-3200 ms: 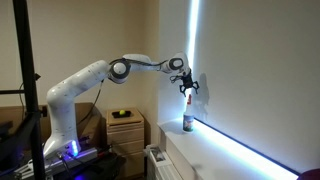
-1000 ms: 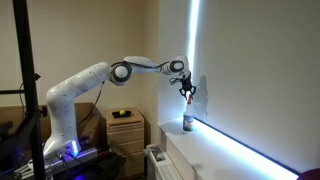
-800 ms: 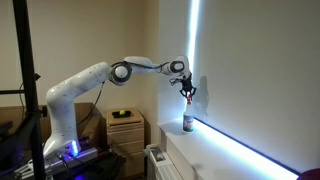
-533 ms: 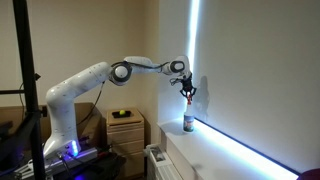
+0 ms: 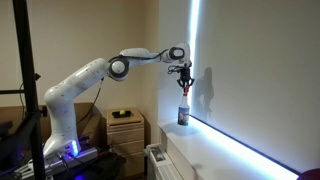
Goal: Move the spray bottle from the windowsill to the nightstand
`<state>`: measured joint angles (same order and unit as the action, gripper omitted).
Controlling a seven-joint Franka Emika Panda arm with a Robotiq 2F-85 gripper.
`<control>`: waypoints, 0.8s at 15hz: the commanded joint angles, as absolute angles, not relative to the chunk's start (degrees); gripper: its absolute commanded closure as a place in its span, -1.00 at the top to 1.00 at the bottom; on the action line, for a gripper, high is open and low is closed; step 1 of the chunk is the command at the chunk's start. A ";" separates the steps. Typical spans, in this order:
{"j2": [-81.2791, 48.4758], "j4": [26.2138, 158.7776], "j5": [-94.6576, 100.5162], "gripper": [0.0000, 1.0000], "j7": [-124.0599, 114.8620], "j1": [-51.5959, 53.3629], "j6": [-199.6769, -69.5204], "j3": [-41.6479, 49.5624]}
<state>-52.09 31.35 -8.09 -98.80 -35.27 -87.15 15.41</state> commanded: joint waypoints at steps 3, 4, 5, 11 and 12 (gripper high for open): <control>-45.75 21.49 -7.05 -0.88 -80.16 -39.98 -69.29 10.83; -44.62 20.42 -7.44 -0.88 -77.29 -40.56 -66.23 10.06; -43.60 19.44 -7.86 -0.88 -74.56 -41.17 -63.62 9.24; -35.05 23.02 -10.75 -0.88 -61.53 -41.75 -57.38 4.89; -36.82 23.02 -8.55 -0.88 -64.96 -40.51 -59.80 6.68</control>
<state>-37.99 20.81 -8.85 -65.02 -40.70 -58.80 6.62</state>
